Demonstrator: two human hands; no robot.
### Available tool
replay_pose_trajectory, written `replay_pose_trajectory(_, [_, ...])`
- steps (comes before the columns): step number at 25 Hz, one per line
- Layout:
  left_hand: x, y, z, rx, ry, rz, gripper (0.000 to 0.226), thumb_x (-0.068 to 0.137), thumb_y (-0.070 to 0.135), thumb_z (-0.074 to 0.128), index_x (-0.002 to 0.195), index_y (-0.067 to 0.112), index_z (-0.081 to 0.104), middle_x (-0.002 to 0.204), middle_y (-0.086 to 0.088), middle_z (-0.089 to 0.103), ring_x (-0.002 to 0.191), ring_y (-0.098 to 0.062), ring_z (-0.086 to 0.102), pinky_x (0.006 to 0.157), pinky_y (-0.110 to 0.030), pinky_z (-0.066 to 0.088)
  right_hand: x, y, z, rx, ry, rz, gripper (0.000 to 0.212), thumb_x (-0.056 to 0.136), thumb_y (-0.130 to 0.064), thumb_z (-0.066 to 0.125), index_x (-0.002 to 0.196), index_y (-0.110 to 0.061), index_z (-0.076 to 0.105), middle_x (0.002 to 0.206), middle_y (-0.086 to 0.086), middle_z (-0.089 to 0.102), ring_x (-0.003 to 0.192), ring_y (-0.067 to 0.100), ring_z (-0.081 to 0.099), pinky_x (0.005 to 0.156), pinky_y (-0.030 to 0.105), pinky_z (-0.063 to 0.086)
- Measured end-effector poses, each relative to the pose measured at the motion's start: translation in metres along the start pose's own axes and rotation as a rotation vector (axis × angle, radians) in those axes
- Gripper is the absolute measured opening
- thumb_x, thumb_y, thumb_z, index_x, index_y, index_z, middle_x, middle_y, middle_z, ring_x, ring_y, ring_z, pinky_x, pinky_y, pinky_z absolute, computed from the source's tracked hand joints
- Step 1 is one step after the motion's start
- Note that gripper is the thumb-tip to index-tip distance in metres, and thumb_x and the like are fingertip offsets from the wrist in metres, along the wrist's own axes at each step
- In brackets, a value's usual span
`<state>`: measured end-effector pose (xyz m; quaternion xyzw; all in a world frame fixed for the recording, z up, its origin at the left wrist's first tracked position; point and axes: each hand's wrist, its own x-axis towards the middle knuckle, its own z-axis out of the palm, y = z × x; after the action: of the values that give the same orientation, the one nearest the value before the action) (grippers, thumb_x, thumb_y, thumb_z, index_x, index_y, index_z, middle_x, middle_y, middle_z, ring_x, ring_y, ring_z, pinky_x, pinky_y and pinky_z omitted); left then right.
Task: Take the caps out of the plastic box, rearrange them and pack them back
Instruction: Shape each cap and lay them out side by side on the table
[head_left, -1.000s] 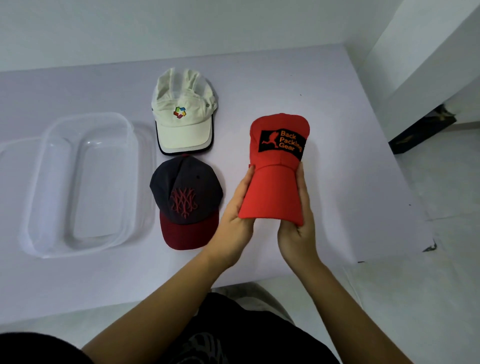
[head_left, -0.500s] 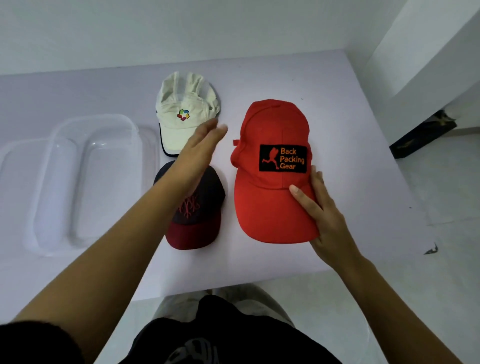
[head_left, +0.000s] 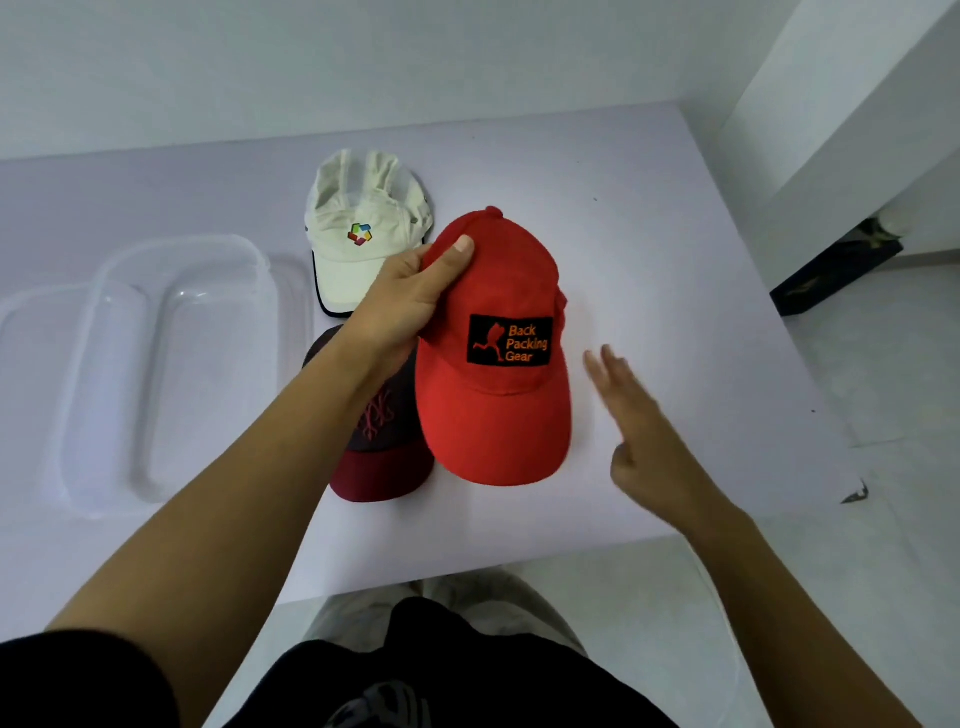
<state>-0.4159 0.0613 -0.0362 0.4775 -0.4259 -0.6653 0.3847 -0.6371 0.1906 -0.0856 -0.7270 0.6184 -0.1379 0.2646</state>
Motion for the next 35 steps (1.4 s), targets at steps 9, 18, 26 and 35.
replay_pose_trajectory(9, [0.001, -0.011, 0.042, -0.099, -0.036, 0.104, 0.021, 0.096, 0.023, 0.052, 0.105, 0.009, 0.065, 0.097, -0.006, 0.072, 0.09, -0.014, 0.069, 0.081, -0.027, 0.056, 0.072, -0.026, -0.028, 1.246, -0.048, 0.175, 0.038, 0.093, -0.044, 0.037, 0.113, -0.023, 0.061, 0.112, -0.005, 0.07, 0.11, 0.012, 0.063, 0.088, 0.024, 0.052])
replay_pose_trajectory(18, [0.045, -0.089, 0.014, 0.764, 0.157, -0.177, 0.031, 0.097, 0.036, 0.044, 0.092, 0.01, 0.059, 0.087, -0.001, 0.058, 0.085, -0.019, 0.052, 0.075, -0.029, 0.041, 0.096, 0.03, 0.024, 0.789, 0.014, 0.452, 0.032, 0.09, -0.047, 0.052, 0.106, -0.02, 0.059, 0.106, -0.003, 0.066, 0.109, 0.021, 0.061, 0.09, 0.034, 0.049])
replay_pose_trajectory(26, [0.063, -0.103, 0.043, 0.723, 0.388, -0.233, 0.034, 0.099, 0.029, 0.034, 0.11, 0.0, 0.046, 0.102, -0.017, 0.061, 0.091, -0.031, 0.056, 0.072, -0.034, 0.037, 0.134, 0.046, 0.025, 0.523, -0.188, 0.691, 0.055, 0.096, -0.052, 0.031, 0.122, -0.007, 0.048, 0.109, 0.008, 0.052, 0.098, 0.025, 0.05, 0.074, 0.03, 0.044])
replay_pose_trajectory(35, [0.075, -0.098, 0.026, 0.838, 0.179, -0.365, 0.04, 0.095, 0.034, 0.036, 0.062, 0.012, 0.04, 0.063, 0.0, 0.044, 0.059, -0.015, 0.041, 0.055, -0.029, 0.032, 0.129, 0.057, 0.025, 0.435, -0.088, 0.48, 0.049, 0.096, -0.05, 0.033, 0.083, -0.008, 0.054, 0.079, 0.003, 0.049, 0.074, 0.016, 0.046, 0.072, 0.034, 0.037])
